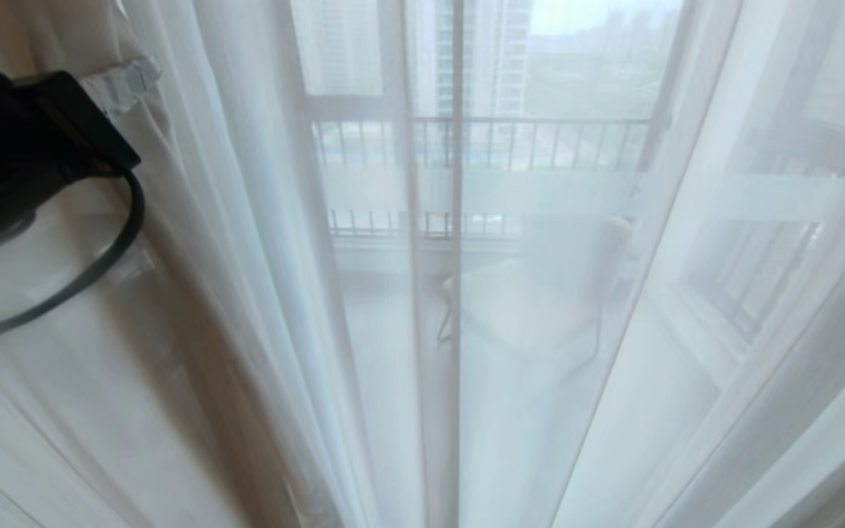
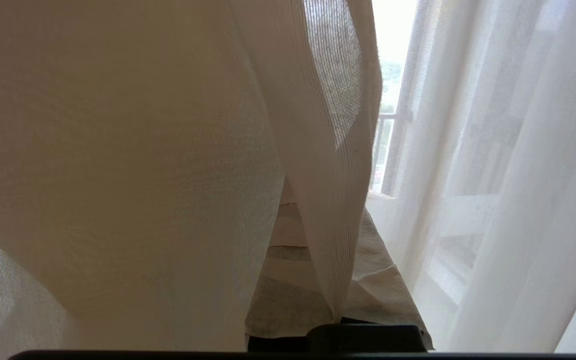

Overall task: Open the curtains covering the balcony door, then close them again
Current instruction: Close the inner curtains on both sides

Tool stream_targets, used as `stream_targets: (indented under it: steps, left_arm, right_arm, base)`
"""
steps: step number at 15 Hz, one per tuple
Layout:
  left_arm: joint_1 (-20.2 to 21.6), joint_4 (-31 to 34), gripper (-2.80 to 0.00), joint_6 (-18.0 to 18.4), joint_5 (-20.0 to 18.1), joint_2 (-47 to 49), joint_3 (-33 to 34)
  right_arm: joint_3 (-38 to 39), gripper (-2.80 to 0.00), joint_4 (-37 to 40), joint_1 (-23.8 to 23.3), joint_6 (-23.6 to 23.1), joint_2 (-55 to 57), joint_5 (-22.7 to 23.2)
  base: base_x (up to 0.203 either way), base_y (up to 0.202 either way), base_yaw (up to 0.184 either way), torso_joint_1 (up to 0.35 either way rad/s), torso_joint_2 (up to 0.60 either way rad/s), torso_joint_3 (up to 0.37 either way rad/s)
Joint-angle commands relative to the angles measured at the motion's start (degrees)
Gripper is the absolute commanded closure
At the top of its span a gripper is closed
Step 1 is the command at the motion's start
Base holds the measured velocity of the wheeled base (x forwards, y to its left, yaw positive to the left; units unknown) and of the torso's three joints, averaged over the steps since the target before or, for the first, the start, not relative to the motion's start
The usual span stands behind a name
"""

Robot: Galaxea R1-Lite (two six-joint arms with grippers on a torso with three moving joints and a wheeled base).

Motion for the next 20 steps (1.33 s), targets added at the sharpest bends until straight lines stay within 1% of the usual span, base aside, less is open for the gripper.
stream_targets:
  steps: [1, 10, 20]
  left_arm:
    - [-0.01, -0.25, 0.0, -0.06, 0.04, 0.17, 0.13]
    - [0.05, -0.33, 0.0, -0.06, 0.13, -0.01, 0.42]
    - [0.08, -0.33, 0.0, -0.06, 0.74, -1.3, 0.68]
  right_arm:
    - [0.0, 0.0, -0.01, 0.01, -0.04, 0.07, 0.0]
    - [0.0, 0.0, -0.01, 0.01, -0.04, 0.07, 0.0]
    - [0.0, 0.0, -0.01, 0.01, -0.04, 0.07, 0.0]
  base:
    - [0.0, -0.191, -0.001, -0.002, 0.0, 0.002]
    - [0.0, -0.184, -0.001, 0.0, 0.0, 0.002]
    - [0.0, -0.008, 0.0, -0.001, 0.0, 0.0]
